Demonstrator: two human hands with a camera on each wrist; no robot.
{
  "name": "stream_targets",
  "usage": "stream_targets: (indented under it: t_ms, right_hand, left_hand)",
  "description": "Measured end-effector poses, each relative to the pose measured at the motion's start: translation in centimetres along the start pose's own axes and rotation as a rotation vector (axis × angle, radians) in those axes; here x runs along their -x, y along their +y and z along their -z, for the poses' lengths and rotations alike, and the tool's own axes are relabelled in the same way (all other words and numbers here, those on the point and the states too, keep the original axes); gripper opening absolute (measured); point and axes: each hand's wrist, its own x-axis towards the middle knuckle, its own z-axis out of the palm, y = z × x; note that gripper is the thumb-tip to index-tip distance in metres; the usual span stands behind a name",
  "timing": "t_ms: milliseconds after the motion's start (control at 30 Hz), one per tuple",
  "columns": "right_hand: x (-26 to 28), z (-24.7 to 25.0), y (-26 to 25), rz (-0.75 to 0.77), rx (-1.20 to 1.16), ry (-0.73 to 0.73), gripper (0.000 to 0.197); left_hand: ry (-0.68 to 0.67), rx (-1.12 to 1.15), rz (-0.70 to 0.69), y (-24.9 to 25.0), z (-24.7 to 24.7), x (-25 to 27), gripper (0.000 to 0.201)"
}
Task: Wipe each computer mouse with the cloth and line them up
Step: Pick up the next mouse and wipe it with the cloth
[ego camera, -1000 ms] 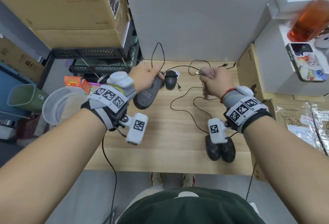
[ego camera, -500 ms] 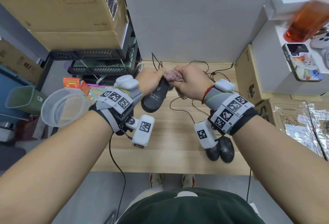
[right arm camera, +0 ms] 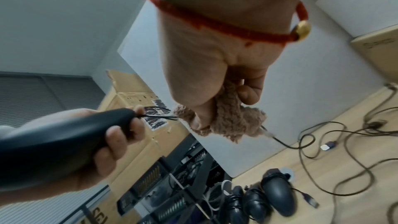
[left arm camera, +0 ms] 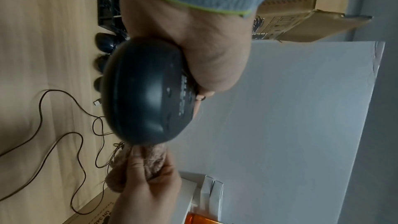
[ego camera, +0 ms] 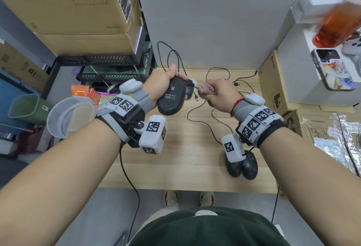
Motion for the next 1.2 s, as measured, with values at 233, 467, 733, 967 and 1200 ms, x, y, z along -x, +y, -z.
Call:
stream_targets:
  t_ms: [233, 467, 733, 967, 1200]
  right_hand:
    - [1.5, -0.5, 5.6, -0.256, 0.065, -0.026, 0.022]
    - [2.7, 0.9, 7.7, -0.556, 0.046, 0.098, 0.015]
    - [0.1, 2.5, -1.6, -0.153, -0.260, 0.187, 0.024]
    - [0.2, 0.9, -4.6, 0.099, -0.093, 0.087, 0.020]
    - [0.2, 0.8, -3.6, 0.021, -0.007, 0.104, 0.013]
  left_hand:
    - [0.064, 0.066, 0.003, 1.7, 2.1, 0.5, 0.049]
    - [0.134, -0.201, -0.074, 1.8, 4.4, 0.2, 0.049]
    - [0.039, -0.572, -0.062, -1.2, 0.4, -0.3, 0.052]
    - [0.175, -0.506, -0.128, -0.2, -0.9, -0.8, 0.057]
    - [0.031, -0.301, -0.092, 0.0, -0.3, 0.2, 0.042]
